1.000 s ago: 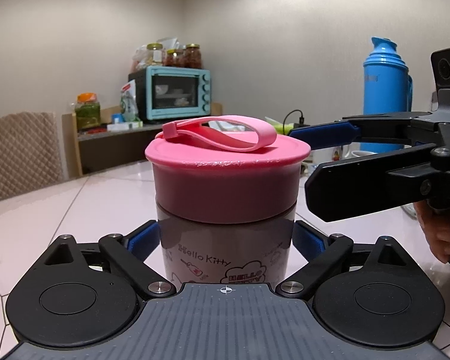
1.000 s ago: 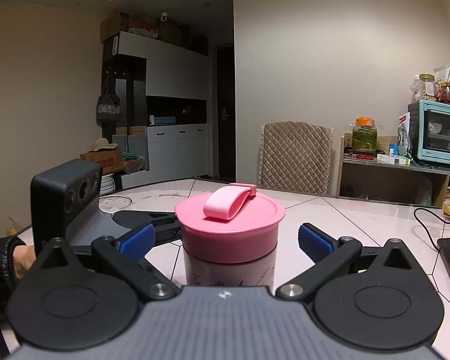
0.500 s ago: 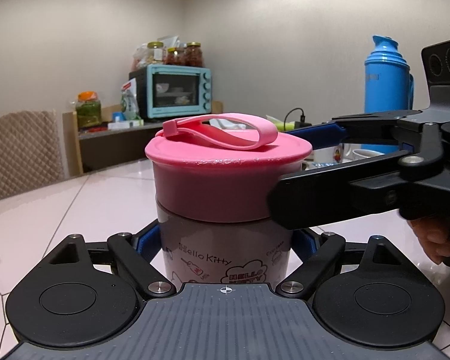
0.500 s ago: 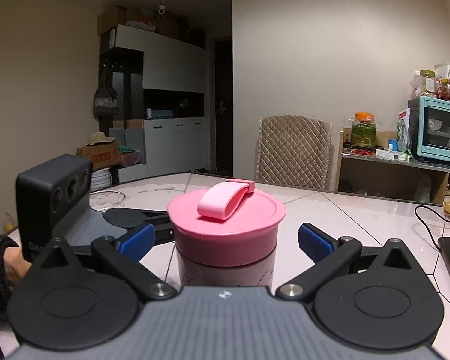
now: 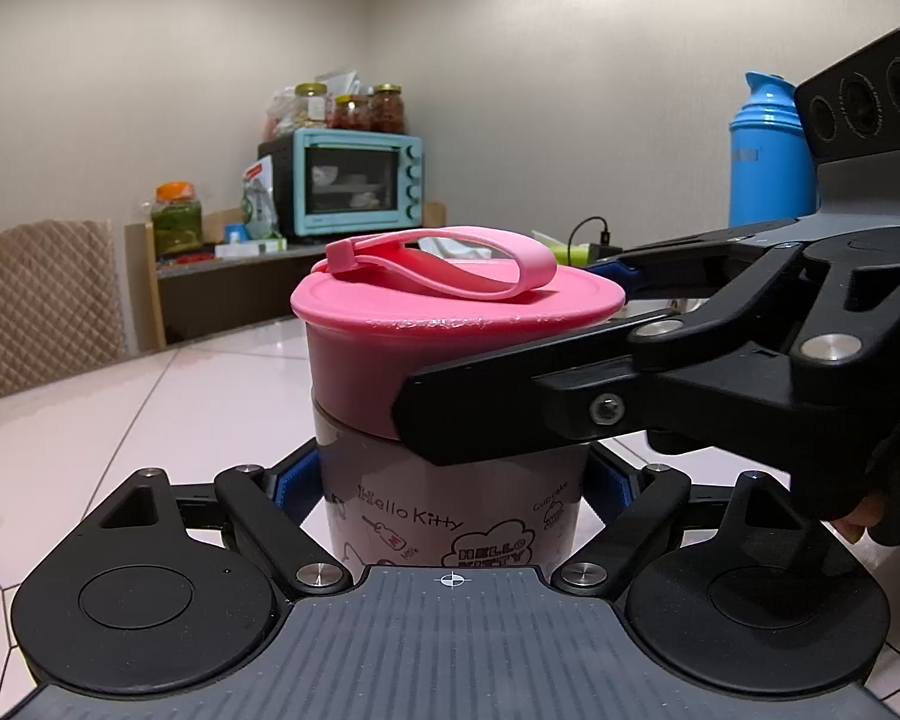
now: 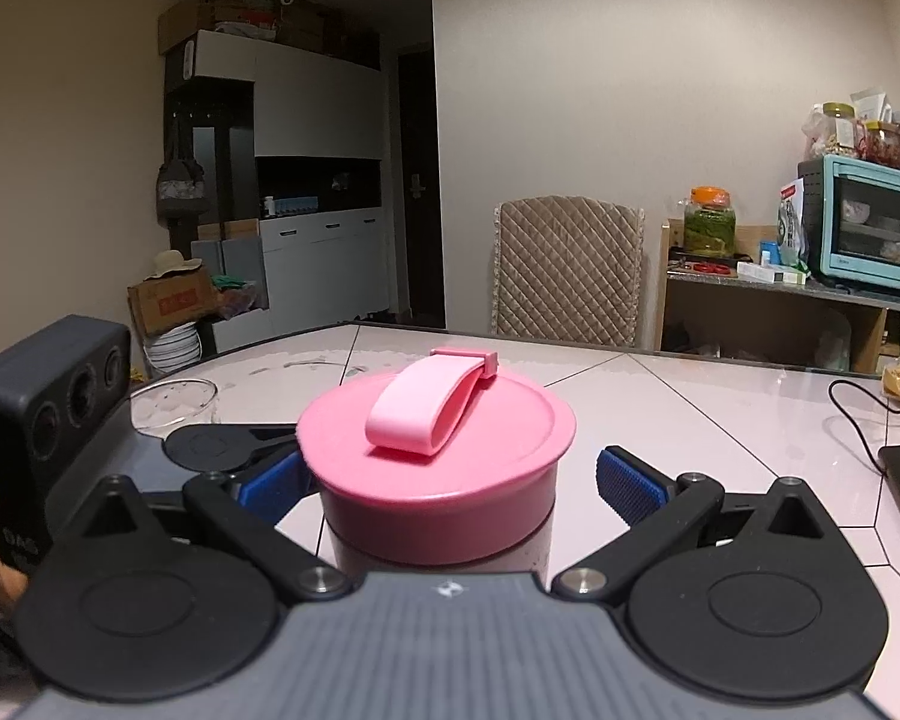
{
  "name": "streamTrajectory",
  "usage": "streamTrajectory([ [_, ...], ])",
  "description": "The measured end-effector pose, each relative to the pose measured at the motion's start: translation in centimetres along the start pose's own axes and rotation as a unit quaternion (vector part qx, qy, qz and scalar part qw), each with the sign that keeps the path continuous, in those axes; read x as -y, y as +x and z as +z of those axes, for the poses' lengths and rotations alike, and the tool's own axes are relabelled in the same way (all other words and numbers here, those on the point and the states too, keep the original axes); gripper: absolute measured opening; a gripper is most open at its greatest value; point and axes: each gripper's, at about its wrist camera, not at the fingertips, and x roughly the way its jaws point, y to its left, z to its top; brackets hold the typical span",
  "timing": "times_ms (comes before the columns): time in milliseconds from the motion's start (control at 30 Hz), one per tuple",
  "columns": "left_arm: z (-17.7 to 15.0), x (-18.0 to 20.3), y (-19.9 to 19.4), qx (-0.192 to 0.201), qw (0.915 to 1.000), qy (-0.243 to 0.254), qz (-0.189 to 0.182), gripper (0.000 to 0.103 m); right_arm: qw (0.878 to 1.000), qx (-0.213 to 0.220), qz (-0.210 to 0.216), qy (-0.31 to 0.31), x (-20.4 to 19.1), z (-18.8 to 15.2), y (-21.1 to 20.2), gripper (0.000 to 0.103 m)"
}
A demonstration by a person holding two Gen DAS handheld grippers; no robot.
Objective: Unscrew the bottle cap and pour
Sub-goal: 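Grasp the pink cap with the right gripper from above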
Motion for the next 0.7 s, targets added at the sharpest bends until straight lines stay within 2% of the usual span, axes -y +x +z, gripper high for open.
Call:
streamTrajectory([
  [233, 0.0, 0.1, 0.0, -0.001, 1.0000, 0.000, 0.000, 0.090, 1.000, 0.000, -0.011, 0.002, -0.3, 0.0, 0.6, 0.103],
  [367, 0.0, 0.1, 0.1, -0.001, 1.0000, 0.000, 0.000, 0.090, 1.000, 0.000, -0.015, 0.005, -0.4, -0.1, 0.9, 0.096],
  [467, 0.0, 0.0, 0.1, -0.001, 1.0000, 0.000, 0.000, 0.090, 1.000, 0.001, -0.017, 0.004, -0.4, 0.0, 1.0, 0.095],
  [600, 0.0, -0.1, 0.0, 0.000, 1.0000, 0.000, -0.001, 0.090, 1.000, 0.000, -0.010, 0.004, -0.4, 0.1, 1.1, 0.086],
  [700, 0.0, -0.2, 0.0, 0.000, 1.0000, 0.000, -0.001, 0.090, 1.000, 0.003, -0.009, -0.001, -0.5, -0.1, 1.1, 0.086],
])
